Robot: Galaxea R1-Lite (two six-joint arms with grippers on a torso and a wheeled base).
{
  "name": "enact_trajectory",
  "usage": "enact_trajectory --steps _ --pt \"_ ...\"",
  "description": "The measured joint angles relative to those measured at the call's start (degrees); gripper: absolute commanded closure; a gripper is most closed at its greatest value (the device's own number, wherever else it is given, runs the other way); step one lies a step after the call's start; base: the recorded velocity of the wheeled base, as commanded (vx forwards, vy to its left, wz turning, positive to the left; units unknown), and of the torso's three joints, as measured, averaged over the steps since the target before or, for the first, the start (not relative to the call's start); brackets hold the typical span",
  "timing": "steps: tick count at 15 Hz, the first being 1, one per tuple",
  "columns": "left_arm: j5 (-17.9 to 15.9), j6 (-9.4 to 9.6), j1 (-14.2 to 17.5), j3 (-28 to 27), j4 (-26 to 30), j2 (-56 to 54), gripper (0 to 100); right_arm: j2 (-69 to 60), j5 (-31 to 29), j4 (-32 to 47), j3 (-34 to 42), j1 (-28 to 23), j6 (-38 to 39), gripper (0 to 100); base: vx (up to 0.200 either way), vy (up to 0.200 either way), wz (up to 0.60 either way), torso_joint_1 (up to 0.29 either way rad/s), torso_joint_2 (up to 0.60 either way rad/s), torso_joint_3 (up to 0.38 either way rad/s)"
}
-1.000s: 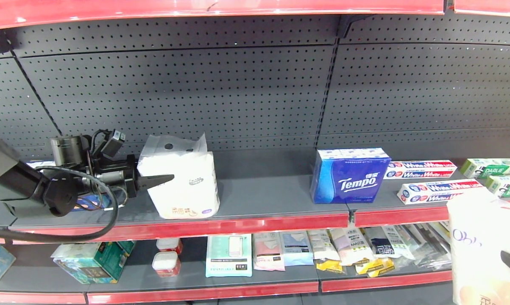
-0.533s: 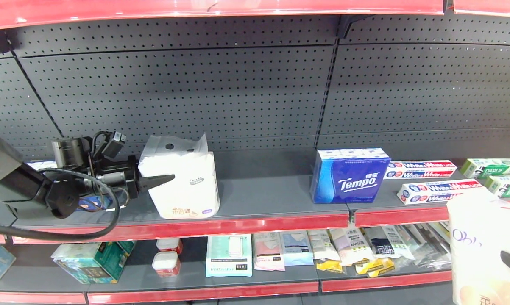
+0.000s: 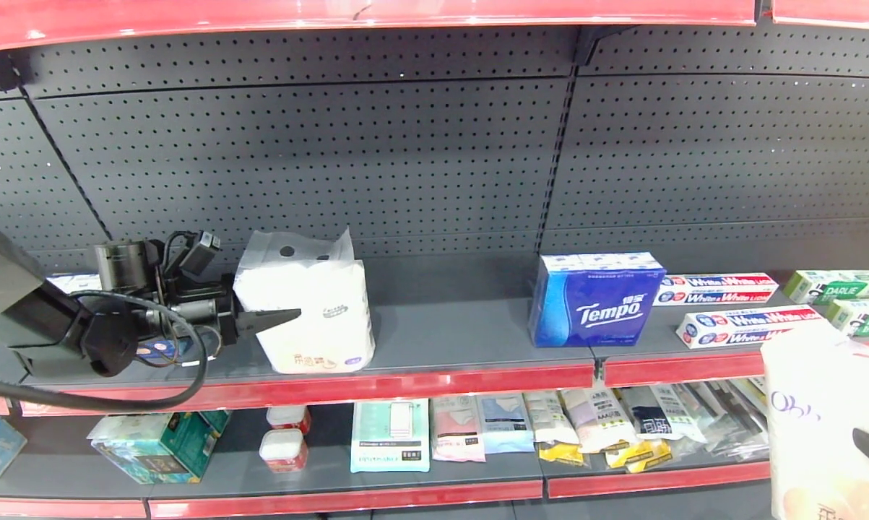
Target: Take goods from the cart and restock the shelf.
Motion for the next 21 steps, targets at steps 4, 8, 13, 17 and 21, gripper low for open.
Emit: enact_trajectory --steps 4,8,13,17,21 --pt "-0.1 -0.30 0.0 1.2 -0.5 -0.3 0 0.0 0.0 0.0 -0.1 0.0 0.0 100 0.000 0.000 0.00 0.000 0.00 0.000" --pt "-0.1 -0.35 0.1 1.6 -0.5 -1.7 0 0.0 0.0 0.0 -0.1 0.0 0.0 100 0.000 0.000 0.00 0.000 0.00 0.000" --pt "-0.1 -2.06 0.1 1.7 -0.6 -5.0 0 0.0 0.0 0.0 -0.1 0.0 0.0 100 0.000 0.000 0.00 0.000 0.00 0.000" --pt "-0.1 -2.50 0.5 3.1 -0.6 -8.4 0 -0.1 0.0 0.0 -0.1 0.1 0.0 100 0.000 0.000 0.00 0.000 0.00 0.000" --pt "-0.1 -2.49 0.8 4.5 -0.6 -11.0 0 -0.4 0.1 0.0 0.0 0.1 -0.3 100 0.000 0.000 0.00 0.000 0.00 0.000"
